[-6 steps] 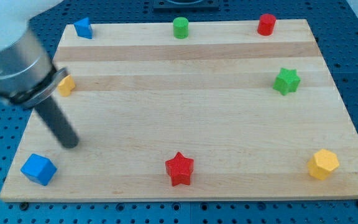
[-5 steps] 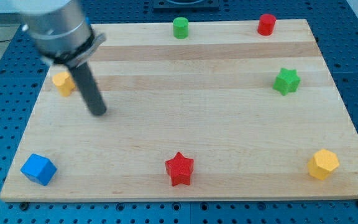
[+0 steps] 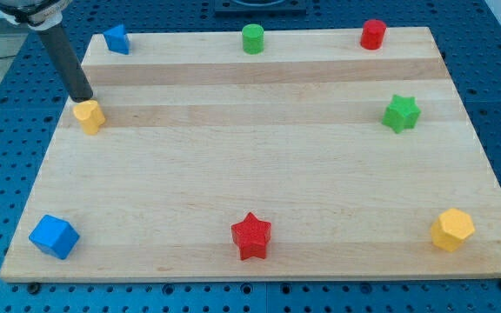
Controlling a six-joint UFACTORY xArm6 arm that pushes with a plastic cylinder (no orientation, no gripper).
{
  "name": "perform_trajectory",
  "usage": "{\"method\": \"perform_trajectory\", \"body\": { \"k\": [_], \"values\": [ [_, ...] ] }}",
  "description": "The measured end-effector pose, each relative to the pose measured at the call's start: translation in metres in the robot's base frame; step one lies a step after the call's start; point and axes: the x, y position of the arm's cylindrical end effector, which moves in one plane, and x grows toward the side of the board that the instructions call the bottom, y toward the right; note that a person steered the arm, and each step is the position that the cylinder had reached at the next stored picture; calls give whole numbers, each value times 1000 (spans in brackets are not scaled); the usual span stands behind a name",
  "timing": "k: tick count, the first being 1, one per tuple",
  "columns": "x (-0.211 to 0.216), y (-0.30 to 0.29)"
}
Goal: Push the yellow heart to the top of the blue cube
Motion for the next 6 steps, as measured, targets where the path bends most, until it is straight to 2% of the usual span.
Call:
{"method": "perform_trajectory", "body": {
  "k": [3,6],
  "values": [
    [37,26],
    [39,70]
  ]
}}
